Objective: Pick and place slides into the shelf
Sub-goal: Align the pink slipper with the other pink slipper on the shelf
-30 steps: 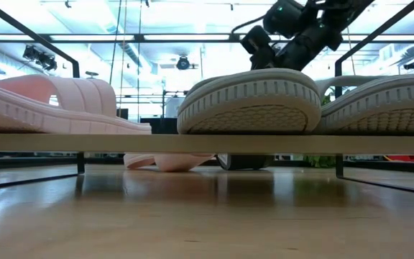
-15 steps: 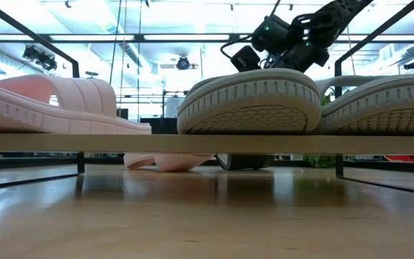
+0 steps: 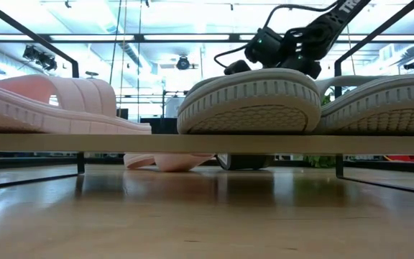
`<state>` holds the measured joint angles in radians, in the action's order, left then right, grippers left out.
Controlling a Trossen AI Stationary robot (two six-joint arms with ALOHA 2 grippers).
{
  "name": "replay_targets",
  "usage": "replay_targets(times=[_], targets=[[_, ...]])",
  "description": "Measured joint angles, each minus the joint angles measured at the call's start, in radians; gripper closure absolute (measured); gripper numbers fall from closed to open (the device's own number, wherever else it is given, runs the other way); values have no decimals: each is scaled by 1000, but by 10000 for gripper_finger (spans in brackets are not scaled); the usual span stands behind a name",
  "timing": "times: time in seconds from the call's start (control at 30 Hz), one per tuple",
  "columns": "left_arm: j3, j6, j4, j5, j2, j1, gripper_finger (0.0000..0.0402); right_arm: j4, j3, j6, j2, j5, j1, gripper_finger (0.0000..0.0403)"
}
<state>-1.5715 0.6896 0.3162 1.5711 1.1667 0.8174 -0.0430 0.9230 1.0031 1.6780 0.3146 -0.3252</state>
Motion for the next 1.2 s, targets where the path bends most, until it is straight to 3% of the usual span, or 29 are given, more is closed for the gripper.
replay_targets(times=[0.77,1.0,1.2], targets=[[0,-6,0,0,0,-1,239,172,0,34,91,1,1,135],[0,-1,0,0,0,-1,239,183,0,44,108,-2,16,201],[0,2,0,0,0,-1,239,181,0,47,105,19,28,328]])
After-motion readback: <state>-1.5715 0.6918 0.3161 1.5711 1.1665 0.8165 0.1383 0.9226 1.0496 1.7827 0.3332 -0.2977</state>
